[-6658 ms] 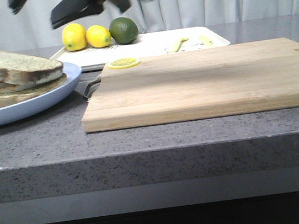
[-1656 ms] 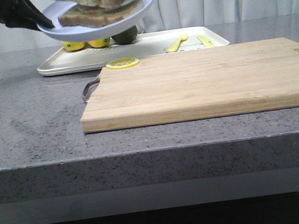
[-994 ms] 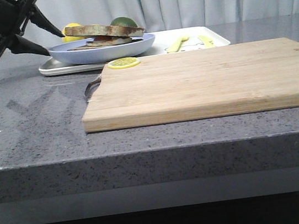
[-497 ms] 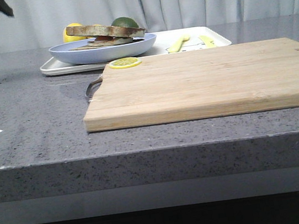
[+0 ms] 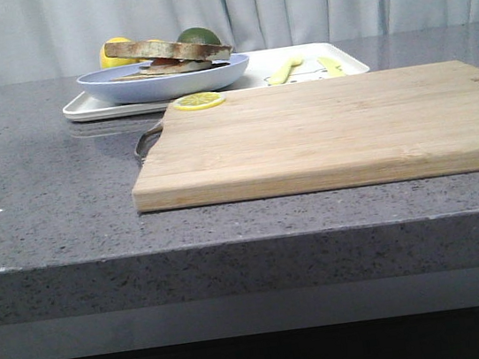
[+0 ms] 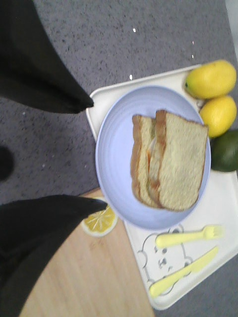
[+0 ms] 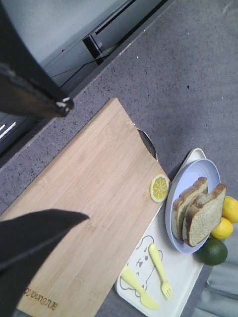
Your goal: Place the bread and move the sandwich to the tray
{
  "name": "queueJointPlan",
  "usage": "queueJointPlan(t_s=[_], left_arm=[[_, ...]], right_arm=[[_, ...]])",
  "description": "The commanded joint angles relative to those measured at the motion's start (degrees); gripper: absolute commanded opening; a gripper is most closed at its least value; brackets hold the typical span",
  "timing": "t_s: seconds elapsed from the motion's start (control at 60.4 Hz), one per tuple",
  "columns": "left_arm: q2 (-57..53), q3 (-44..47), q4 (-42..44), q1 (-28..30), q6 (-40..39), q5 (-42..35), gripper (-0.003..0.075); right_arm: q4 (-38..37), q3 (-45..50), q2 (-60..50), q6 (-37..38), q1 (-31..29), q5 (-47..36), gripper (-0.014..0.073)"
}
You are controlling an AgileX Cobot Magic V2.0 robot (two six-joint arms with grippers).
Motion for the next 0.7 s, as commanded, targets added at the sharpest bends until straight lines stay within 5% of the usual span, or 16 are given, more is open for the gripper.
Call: queueJointPlan(t_s=[0.0,0.166,0.679], left_arm=[[-6.28,3.86,3.92,-4.96,0.23,-5.66,0.0377],[-14.16,15.21,6.14,-11.16,-1.10,-7.27,0.0336],[-38.07,41.32,5.26,-10.76,-3.44,-14.97,0.0316]], right_arm=[[0.14,-1.35,0.01,-0.05,-0.04,-4.62,0.0434],[0.14,-1.35,0.01,-0.05,-0.04,-3.69,0.0434],[-7.94,-1.35,0.01,5.16,-0.31,4.22,0.0434]])
